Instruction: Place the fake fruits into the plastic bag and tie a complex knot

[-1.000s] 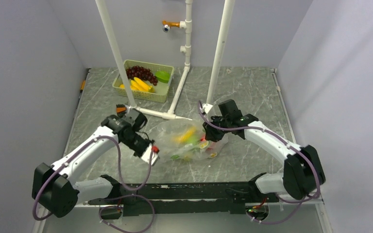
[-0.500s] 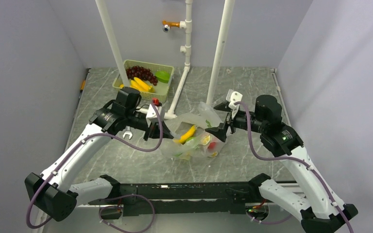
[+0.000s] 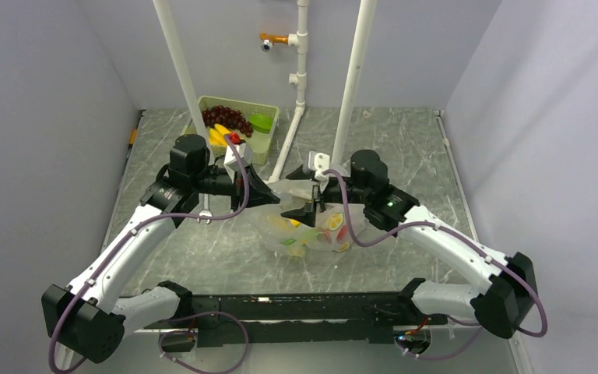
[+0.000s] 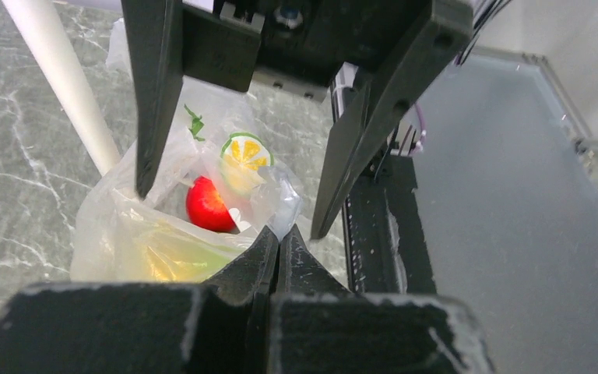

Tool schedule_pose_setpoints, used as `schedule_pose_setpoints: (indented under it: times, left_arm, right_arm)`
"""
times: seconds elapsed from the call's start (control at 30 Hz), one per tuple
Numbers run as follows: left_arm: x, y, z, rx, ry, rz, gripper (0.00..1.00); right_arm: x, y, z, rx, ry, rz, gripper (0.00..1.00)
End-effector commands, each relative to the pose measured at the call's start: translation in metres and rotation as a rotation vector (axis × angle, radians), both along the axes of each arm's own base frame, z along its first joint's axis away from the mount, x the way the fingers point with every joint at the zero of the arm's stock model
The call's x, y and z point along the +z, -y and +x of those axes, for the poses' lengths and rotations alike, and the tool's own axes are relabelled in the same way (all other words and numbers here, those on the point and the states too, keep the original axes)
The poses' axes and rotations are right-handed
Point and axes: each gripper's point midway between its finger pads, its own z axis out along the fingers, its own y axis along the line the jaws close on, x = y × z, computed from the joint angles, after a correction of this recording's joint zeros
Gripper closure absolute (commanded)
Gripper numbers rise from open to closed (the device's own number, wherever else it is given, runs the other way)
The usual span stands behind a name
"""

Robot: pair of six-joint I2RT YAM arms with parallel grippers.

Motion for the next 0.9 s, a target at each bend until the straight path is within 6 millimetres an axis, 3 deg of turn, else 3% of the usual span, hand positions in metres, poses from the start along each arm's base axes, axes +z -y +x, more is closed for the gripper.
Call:
schedule_pose_setpoints:
  times: [0.0, 0.13, 0.23, 0.33, 0.47, 0.6, 0.73, 0.77, 0.83, 0.87]
  left_arm:
    - [0.021, 0.000, 0.000, 0.003, 0.007, -0.069, 1.00]
    - [0.025, 0.003, 0.003, 0.008, -0.012, -0.092, 1.00]
    - [0.027, 0.004, 0.011, 0.044, -0.020, -0.109, 1.00]
    - [0.034, 0.003, 0.024, 0.100, -0.028, -0.144, 1.00]
    - [0.047, -0.007, 0.036, 0.174, -0.021, -0.171, 1.00]
    - [0.053, -0.021, 0.039, 0.240, 0.081, -0.152, 1.00]
    - [0.037, -0.038, 0.039, 0.255, 0.217, -0.051, 0.97]
    - [0.030, -0.042, 0.037, 0.246, 0.230, -0.013, 0.83]
    - [0.006, -0.050, 0.029, 0.214, 0.231, 0.100, 0.38]
    - [-0.006, -0.055, 0.027, 0.200, 0.248, 0.150, 0.26]
  right_arm:
    - [0.035, -0.028, 0.002, 0.049, 0.145, 0.159, 0.00]
    - [0.006, -0.049, 0.006, 0.073, 0.110, 0.137, 0.03]
    - [-0.031, -0.053, 0.002, 0.100, 0.068, 0.083, 0.15]
    - [-0.072, -0.050, -0.002, 0.106, 0.015, 0.017, 0.37]
    - [-0.117, -0.042, 0.002, 0.091, -0.022, -0.070, 0.59]
    - [-0.147, -0.031, 0.005, 0.093, -0.071, -0.127, 1.00]
    - [-0.151, -0.026, 0.003, 0.110, -0.079, -0.142, 1.00]
    - [-0.148, -0.026, 0.003, 0.114, -0.075, -0.138, 1.00]
    - [-0.141, -0.025, 0.002, 0.123, -0.066, -0.122, 1.00]
    - [-0.136, -0.026, 0.002, 0.128, -0.064, -0.116, 1.00]
